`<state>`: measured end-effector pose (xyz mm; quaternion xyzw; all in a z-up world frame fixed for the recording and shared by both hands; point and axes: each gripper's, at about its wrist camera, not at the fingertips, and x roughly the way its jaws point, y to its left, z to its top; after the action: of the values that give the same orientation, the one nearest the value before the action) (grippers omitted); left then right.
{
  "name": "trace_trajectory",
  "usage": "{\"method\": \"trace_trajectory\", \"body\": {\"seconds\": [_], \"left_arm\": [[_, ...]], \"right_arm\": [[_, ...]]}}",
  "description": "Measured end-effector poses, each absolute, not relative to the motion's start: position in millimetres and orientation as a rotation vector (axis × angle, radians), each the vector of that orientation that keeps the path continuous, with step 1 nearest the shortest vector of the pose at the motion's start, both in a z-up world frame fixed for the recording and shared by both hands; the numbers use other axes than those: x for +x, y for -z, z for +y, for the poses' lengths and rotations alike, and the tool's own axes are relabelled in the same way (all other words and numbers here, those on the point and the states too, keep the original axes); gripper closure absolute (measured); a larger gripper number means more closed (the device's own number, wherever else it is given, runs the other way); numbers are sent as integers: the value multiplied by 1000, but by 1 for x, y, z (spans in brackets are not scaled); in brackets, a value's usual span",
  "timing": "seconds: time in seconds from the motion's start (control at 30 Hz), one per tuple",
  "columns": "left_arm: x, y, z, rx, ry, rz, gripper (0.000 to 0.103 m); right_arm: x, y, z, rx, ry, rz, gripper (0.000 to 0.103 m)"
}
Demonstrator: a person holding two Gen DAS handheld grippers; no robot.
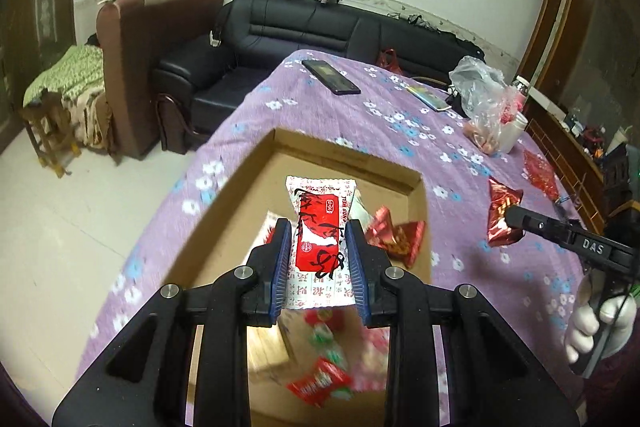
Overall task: Organize snacks
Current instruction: 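Carry both snacks over the box lid and open both grippers to drop them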
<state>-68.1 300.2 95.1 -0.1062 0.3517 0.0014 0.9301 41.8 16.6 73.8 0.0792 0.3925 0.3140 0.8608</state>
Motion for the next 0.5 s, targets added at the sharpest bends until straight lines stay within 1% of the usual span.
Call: {"method": "trace_trajectory", "body": {"seconds": [0.2, 0.5], "left_arm": [[-35, -88, 309, -184, -8, 752, 76], [12, -62, 318, -175, -31, 833, 76]], "right_arm": [[55, -72, 69, 100, -689, 857, 84], [80, -46, 117, 32, -644, 919, 83]]}}
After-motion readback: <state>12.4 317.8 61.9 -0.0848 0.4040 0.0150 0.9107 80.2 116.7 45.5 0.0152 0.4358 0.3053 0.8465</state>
